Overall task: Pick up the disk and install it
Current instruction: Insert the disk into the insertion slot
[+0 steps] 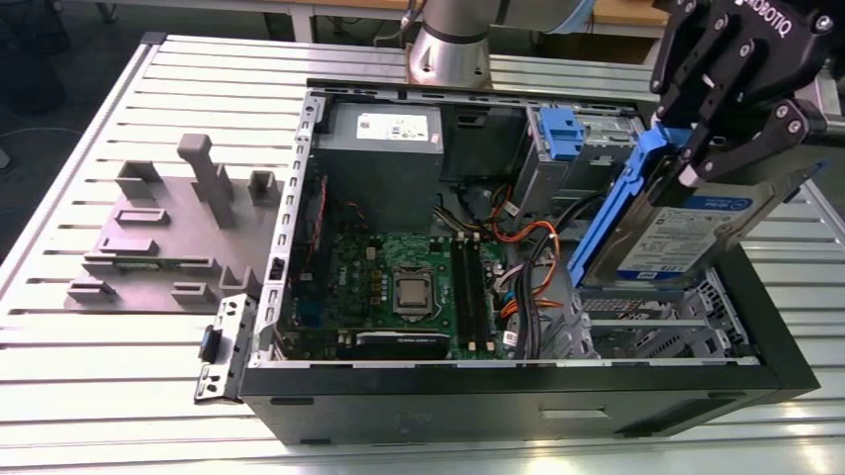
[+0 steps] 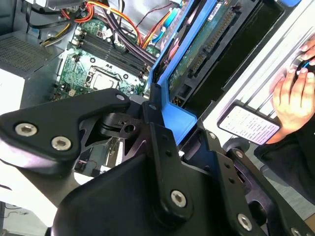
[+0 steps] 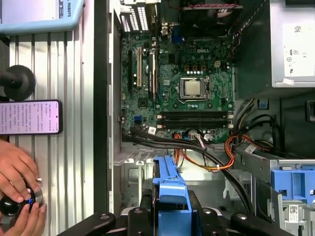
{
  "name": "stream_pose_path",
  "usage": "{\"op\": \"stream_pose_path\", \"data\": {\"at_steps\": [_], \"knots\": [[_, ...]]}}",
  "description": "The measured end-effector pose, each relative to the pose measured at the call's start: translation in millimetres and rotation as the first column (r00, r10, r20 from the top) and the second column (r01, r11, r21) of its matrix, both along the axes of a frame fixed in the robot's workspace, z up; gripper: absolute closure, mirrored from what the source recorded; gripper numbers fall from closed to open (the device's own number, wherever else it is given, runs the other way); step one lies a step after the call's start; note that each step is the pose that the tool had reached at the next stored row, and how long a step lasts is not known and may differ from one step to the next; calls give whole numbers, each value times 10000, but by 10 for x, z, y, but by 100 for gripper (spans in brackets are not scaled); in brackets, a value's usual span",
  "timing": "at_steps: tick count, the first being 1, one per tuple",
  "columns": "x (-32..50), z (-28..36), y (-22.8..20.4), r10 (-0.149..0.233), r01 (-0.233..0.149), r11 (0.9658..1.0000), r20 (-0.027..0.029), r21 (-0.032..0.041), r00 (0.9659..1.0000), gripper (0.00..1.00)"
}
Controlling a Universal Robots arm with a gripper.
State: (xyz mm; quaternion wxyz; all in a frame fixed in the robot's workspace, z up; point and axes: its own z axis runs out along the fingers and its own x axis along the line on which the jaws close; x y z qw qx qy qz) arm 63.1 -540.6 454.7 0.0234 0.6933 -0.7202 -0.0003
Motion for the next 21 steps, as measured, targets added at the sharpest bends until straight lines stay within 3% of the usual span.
{"op": "stream_pose_path", "data": {"at_steps": [9,21], "knots": [[93,-58,-36,1,-1,10000,0,0,10000,64],[107,-110,-80,0,0,10000,0,0,10000,64]]}}
